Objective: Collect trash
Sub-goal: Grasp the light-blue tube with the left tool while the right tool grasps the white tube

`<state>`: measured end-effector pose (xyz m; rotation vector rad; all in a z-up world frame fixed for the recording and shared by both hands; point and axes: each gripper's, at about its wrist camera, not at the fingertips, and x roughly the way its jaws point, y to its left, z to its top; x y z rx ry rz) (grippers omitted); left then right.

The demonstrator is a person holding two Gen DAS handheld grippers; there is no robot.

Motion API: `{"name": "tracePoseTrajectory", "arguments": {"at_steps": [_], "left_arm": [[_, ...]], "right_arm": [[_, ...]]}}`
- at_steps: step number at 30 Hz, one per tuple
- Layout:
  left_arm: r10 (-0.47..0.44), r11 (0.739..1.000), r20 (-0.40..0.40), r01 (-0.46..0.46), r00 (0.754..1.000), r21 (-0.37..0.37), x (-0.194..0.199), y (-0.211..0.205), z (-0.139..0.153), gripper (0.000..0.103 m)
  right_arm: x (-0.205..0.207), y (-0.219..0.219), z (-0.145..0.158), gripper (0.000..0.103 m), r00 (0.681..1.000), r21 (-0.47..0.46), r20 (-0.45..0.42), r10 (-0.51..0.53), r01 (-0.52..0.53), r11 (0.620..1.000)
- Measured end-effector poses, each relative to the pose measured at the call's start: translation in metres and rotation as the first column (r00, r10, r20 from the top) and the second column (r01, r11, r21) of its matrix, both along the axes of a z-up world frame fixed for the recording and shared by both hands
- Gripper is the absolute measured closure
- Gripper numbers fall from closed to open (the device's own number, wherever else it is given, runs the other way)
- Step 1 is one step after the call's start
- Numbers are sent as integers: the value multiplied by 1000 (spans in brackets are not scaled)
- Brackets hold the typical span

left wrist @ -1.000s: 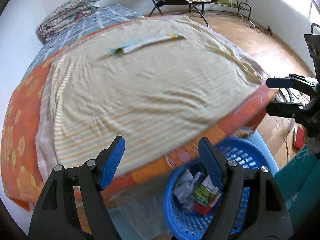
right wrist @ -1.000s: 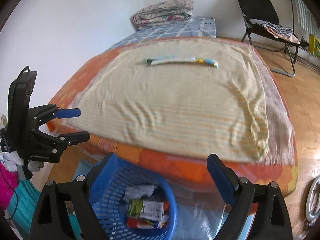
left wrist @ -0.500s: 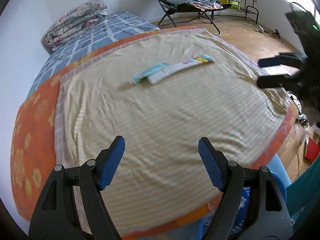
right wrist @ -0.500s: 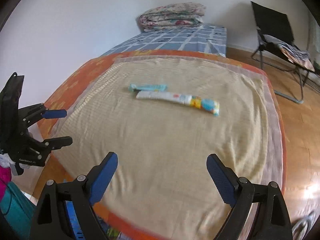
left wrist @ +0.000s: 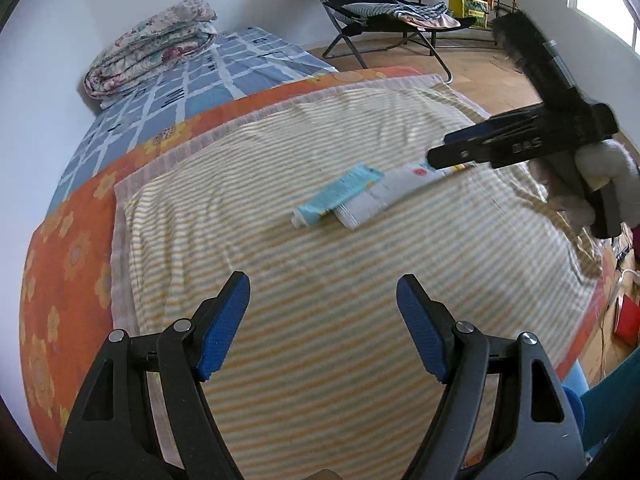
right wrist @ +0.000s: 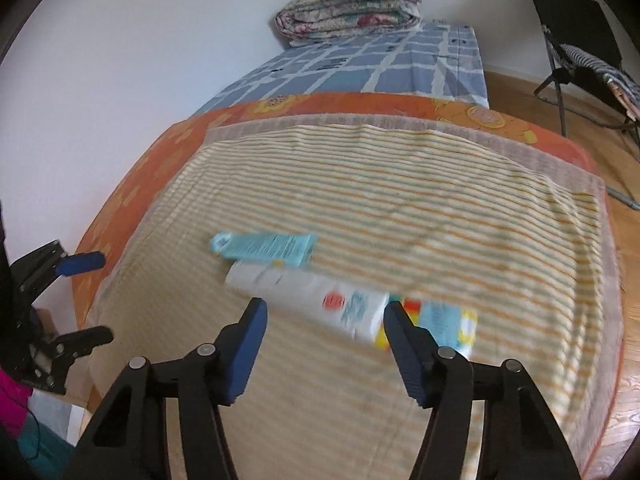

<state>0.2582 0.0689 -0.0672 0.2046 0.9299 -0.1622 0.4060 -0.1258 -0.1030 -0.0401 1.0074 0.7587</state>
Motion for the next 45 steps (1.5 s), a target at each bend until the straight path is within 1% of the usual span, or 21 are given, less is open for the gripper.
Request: {"name": "tracePoseTrajectory", "arguments": {"at_steps": [6, 9, 14, 17, 19, 22, 24, 25, 26, 27, 29, 31, 33, 36, 39, 42, 45], "left_arm": [[28, 998, -16, -29, 999, -47, 29, 16, -3, 25], [41, 997, -20, -42, 999, -61, 40, 21, -5, 25], [48, 995, -26, -50, 999, -87, 54, 26, -9, 25], [52, 994, -32, -55, 998, -99, 60, 26, -11, 25], [48, 994, -35, -51, 998, -92, 65, 25, -13, 25], [47, 996, -40, -50, 998, -76, 71, 22, -17, 30], [53, 996, -46, -56, 998, -68, 75, 21, -19, 31], [55, 996, -48, -58, 997, -64, 77, 21, -20, 31], [57, 996, -51, -60, 997, -59, 79, 21, -21, 31], [56, 997, -53, -59, 997, -56, 80, 20, -22, 32], [53, 997, -54, -56, 997, -47, 82, 18, -24, 32], [46, 998, -55, -48, 997, -42, 85, 14, -25, 32], [34, 999, -59, -37, 998, -38, 88, 9, -28, 32], [7, 1000, -68, -9, 998, -23, 92, -5, -33, 32], [-37, 999, -67, 39, 997, 26, 96, -26, -40, 32], [-74, 994, -80, 80, 994, 72, 105, -45, -48, 32], [-88, 990, -89, 97, 992, 98, 119, -56, -52, 32]], "right_arm": [[34, 19, -23, 39, 999, -10, -54, -1, 0, 1000], [42, 19, -34, 39, 994, -4, -109, 3, -3, 1000], [35, 8, -35, 39, 985, 46, -169, 39, -32, 998], [22, 5, -35, 40, 976, 61, -197, 88, -77, 995], [9, 7, -35, 41, 970, 66, -205, 134, -123, 990], [-13, 21, -36, 42, 966, 1, -158, 203, -206, 979], [-27, 35, -37, 44, 969, -92, -91, 230, -238, 967], [-34, 42, -37, 48, 969, -146, -51, 241, -246, 958], [-39, 48, -38, 51, 971, -190, -18, 240, -239, 952], [-41, 51, -39, 57, 973, -221, 6, 231, -224, 949], [-42, 51, -39, 61, 978, -227, 10, 207, -199, 953], [-42, 46, -39, 70, 983, -224, 3, 183, -178, 958], [-43, 37, -39, 74, 986, -229, -3, 165, -161, 960], [-36, 15, -39, 77, 993, -218, -27, 117, -120, 968], [-32, -8, -38, 78, 996, -177, -74, 58, -70, 982], [-32, -28, -38, 78, 997, -182, -79, 8, -22, 983], [-32, -42, -38, 78, 995, -147, -104, -11, -4, 989]]}}
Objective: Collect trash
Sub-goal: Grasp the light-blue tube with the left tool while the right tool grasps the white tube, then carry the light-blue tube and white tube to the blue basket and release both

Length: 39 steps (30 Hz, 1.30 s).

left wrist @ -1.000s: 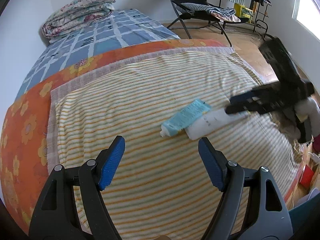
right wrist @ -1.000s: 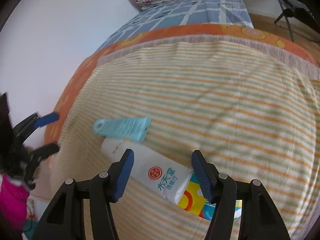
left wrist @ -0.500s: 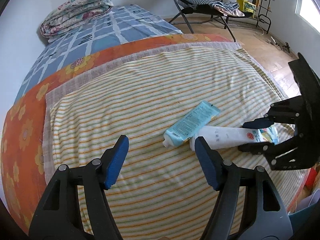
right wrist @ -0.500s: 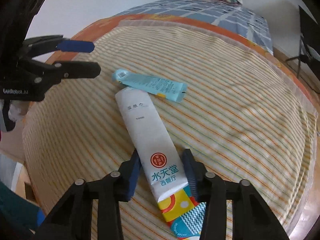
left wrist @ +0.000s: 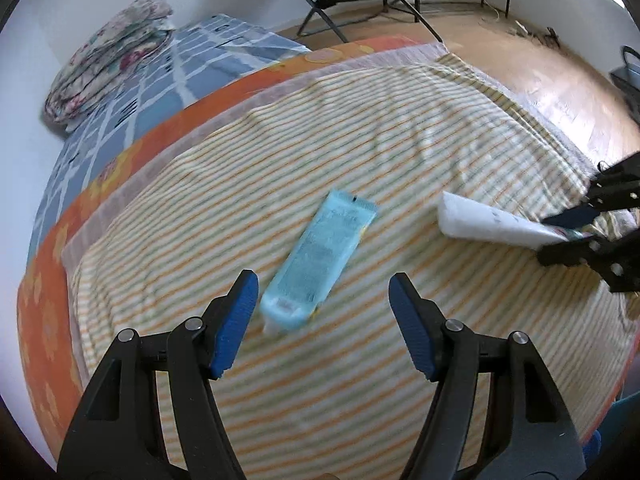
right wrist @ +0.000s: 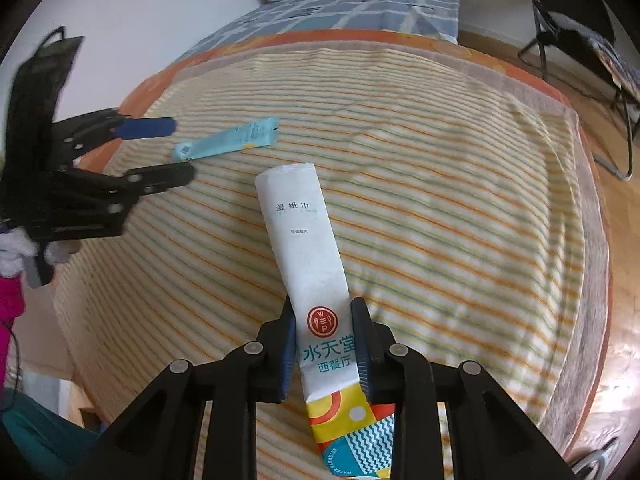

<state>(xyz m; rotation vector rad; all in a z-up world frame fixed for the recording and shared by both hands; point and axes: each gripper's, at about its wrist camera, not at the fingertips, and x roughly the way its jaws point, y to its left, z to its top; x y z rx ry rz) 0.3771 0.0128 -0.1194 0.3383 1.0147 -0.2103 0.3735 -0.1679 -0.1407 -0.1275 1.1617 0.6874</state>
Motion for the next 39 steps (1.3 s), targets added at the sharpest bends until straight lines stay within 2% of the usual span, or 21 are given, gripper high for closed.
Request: {"name": "tracePoseTrajectory", "arguments": {"at_steps": [6, 10, 11, 12, 14, 15, 16, 18, 24, 25, 28, 31, 34, 39], "left_arm": [[34, 997, -65, -29, 997, 69, 28, -9, -21, 32], [60, 998, -78, -57, 995, 39, 34, -3, -23, 33], [62, 998, -83, -60, 995, 31, 34, -1, -23, 40], [61, 998, -92, -60, 994, 13, 34, 1, -23, 52], [72, 997, -105, -74, 992, -10, 35, 5, -22, 63], [78, 997, -108, -80, 991, -14, 35, 6, -21, 73], [81, 996, -113, -84, 990, -21, 34, 6, -21, 78], [90, 995, -118, -94, 989, -32, 34, 8, -20, 90], [118, 991, -123, -126, 985, -55, 34, 15, -21, 91], [124, 990, -119, -131, 985, -60, 34, 16, -21, 91], [148, 984, -100, -157, 984, -81, 31, 18, -20, 92], [170, 980, -80, -177, 982, -93, 23, 21, -18, 93], [193, 969, -78, -203, 978, -139, 12, 28, -13, 94], [199, 960, -70, -209, 978, -184, -13, 33, 2, 94]], "right_arm": [[-6, -9, -1, 77, 1000, -5, 1, 5, -5, 1000], [-8, -12, -3, 75, 1000, -4, 4, 6, -6, 1000], [-9, -13, -3, 74, 1000, -8, 7, 6, -6, 1000], [-8, -12, -3, 73, 1000, -12, 9, 7, -7, 1000], [-8, -10, -3, 71, 1000, -19, 19, 9, -9, 1000], [-9, -10, -3, 67, 1000, -22, 23, 8, -8, 1000], [-10, -10, -3, 60, 1000, -26, 29, 7, -7, 1000], [-15, -9, -4, 58, 999, -34, 39, 10, -9, 999], [-20, 1, -5, 58, 996, -90, 76, 42, -35, 995], [-20, 1, -4, 65, 996, -94, 79, 43, -35, 995], [-20, 1, -3, 77, 995, -100, 89, 39, -31, 995], [-20, -4, -1, 81, 997, -75, 76, 15, -10, 997], [-21, -9, 2, 85, 998, -43, 60, -16, 18, 999], [-31, -12, 17, 86, 997, -36, 77, -28, 31, 999]]}}
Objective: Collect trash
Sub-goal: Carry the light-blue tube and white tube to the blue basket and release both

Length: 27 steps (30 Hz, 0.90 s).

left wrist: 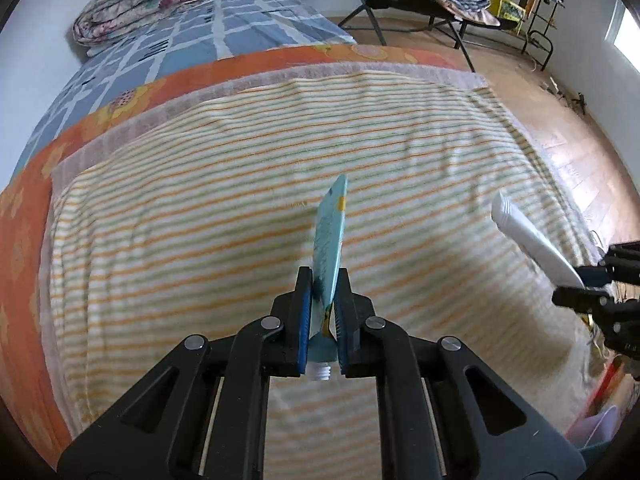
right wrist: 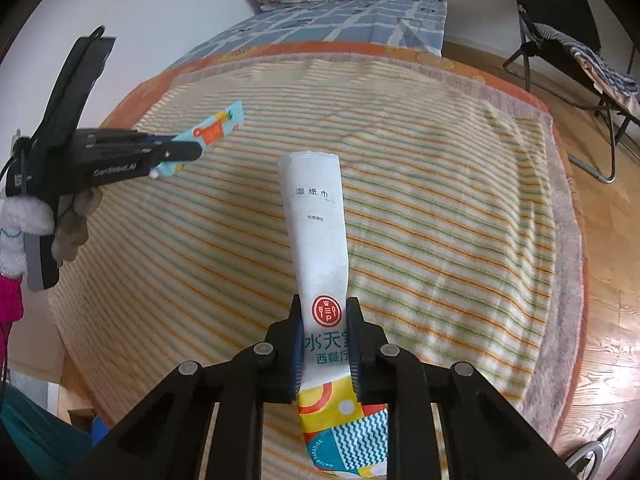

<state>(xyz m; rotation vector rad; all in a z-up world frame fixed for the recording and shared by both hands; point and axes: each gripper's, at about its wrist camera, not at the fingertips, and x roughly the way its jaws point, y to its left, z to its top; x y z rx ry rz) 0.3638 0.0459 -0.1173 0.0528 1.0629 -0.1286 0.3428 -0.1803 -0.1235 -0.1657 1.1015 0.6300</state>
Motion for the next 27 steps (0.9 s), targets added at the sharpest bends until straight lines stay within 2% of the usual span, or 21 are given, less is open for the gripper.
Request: {"name": "tracePoseTrajectory", "arguments": {"at_steps": [9, 18, 20, 24, 27], "left_arm": [[-12, 1000, 54, 13, 998, -18, -55, -7, 42, 95], [-25, 999, 103, 30, 994, -45, -127, -17, 80, 96], [-22, 998, 112, 29, 993, -63, -145, -18, 88, 103], [-25, 996, 127, 35, 992, -82, -183, -24, 100, 103], [-43, 996, 119, 52, 992, -69, -206, -32, 97, 103]], "right_arm": [[-34, -3, 54, 86, 998, 4, 69, 2, -3, 1000], [-91, -12, 107, 86, 992, 17, 125, 15, -17, 1000], [-107, -13, 116, 86, 991, 33, 130, 16, -20, 999], [-142, -16, 127, 86, 991, 70, 133, 21, -31, 997], [-169, -18, 125, 86, 991, 89, 128, 29, -41, 995]]}}
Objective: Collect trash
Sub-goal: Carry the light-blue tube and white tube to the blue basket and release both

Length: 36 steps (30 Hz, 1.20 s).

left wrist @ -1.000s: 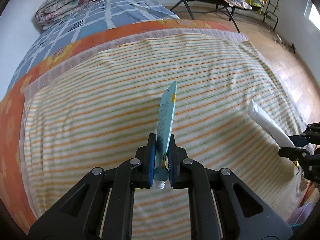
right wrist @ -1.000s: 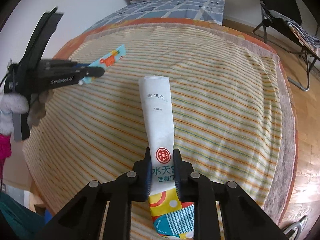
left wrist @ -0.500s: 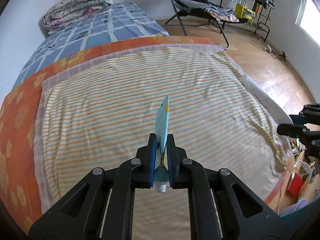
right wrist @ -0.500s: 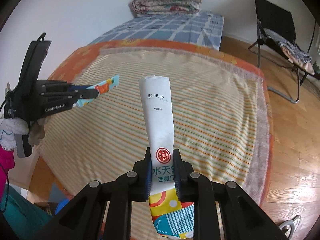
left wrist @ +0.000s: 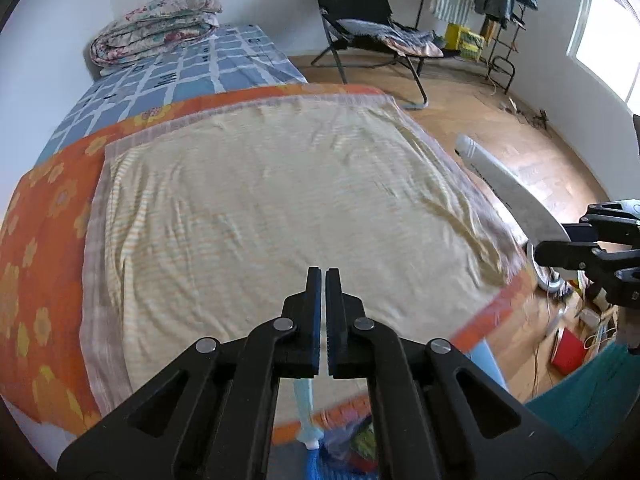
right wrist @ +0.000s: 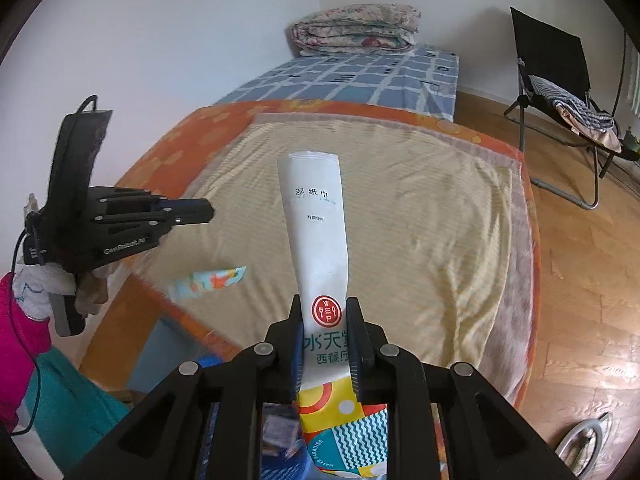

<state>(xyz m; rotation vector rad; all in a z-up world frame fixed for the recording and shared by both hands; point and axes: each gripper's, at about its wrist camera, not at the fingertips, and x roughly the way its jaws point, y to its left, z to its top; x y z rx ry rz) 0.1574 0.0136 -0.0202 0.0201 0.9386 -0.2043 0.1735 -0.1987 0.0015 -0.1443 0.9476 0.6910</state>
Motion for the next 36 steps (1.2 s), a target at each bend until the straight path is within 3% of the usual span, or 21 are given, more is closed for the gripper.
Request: {"name": "tracePoseTrajectory", "arguments": {"at_steps": [3, 7, 14, 16, 18, 21, 26, 28, 31, 36], "left_arm": [[-10, 1000, -27, 10, 1000, 1, -16, -2, -11, 103], [19, 1000, -128, -18, 992, 12, -26, 0, -39, 102], [-19, 1000, -171, 23, 985, 20, -70, -10, -69, 99], [-29, 999, -178, 37, 984, 38, -79, -15, -75, 87], [-31, 999, -173, 38, 984, 37, -90, -19, -79, 60], [-34, 998, -176, 42, 984, 41, -101, -22, -85, 58], [-18, 999, -183, 25, 983, 35, -114, -20, -91, 58], [-14, 999, -180, 21, 984, 37, -115, -17, -90, 57], [-10, 999, -172, 16, 985, 38, -119, -17, -87, 57], [-2, 999, -149, 7, 989, 35, -125, -18, -76, 56]], "right_arm": [[-28, 0, -10, 86, 999, 9, -21, 25, -25, 1000], [-57, -2, -32, 86, 998, 10, -58, 35, -35, 999], [-91, -17, -69, 86, 984, 36, -163, 68, -63, 997], [-100, -18, -80, 86, 977, 43, -198, 82, -75, 996], [-109, -16, -93, 85, 969, 44, -232, 88, -80, 996], [-119, -11, -118, 85, 951, 49, -294, 98, -88, 995], [-131, 0, -146, 77, 932, 50, -347, 108, -97, 994], [-133, 4, -149, 60, 931, 43, -348, 108, -99, 994], [-139, 8, -148, 48, 943, 23, -316, 109, -107, 994], [-143, 7, -142, 45, 949, 29, -301, 96, -92, 995]]}}
